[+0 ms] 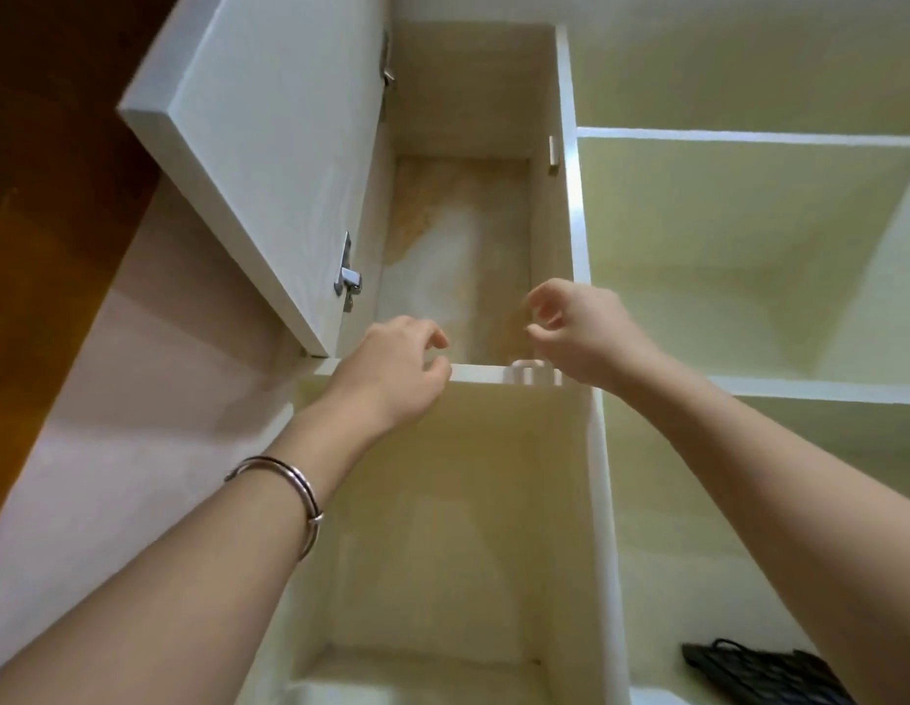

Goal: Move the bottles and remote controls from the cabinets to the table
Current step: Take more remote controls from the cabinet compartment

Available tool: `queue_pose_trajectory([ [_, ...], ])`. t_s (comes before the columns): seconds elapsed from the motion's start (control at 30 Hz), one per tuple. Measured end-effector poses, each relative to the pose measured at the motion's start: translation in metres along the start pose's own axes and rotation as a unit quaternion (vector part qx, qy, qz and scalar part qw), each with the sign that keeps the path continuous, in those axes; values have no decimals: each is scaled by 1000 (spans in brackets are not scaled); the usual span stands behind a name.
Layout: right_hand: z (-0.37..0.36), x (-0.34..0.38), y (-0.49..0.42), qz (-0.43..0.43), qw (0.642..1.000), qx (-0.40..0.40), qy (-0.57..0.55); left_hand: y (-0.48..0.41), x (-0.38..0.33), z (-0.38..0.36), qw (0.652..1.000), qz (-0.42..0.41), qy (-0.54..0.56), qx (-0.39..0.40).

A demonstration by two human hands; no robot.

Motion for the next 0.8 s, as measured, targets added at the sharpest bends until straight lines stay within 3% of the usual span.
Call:
queue_pose_trajectory([
  [0.07,-6,6,-17,-6,998,34,51,-12,6,-8,1000,12,2,-4],
  [0.2,-27,14,-51,-40,979,156,126,-22,22,-21,995,0,-36,-93],
  [0.33,-42,11,-73,-78,958,211,179,-12,29,-26,959,-133,-129,-212],
  [0.4,-42,12,-74,-83,942,246,215,-12,29,-27,946,-151,-148,-245],
  [0.57,-40,28,-73,-58,870,360,331,-14,34,-32,944,-164,-139,-248],
  [0.8,-51,34,-74,-43,846,403,347,-10,44,-35,945,-177,-138,-237],
])
Point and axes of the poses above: each hand's wrist, its own y-axis away from the middle knuckle, its own z-axis out of the back of the hand, x = y × z, the point moved 1 cm from there along -y, towards the middle knuckle, and after that the axes turned 8 degrees about y, right-handed, at the moved point
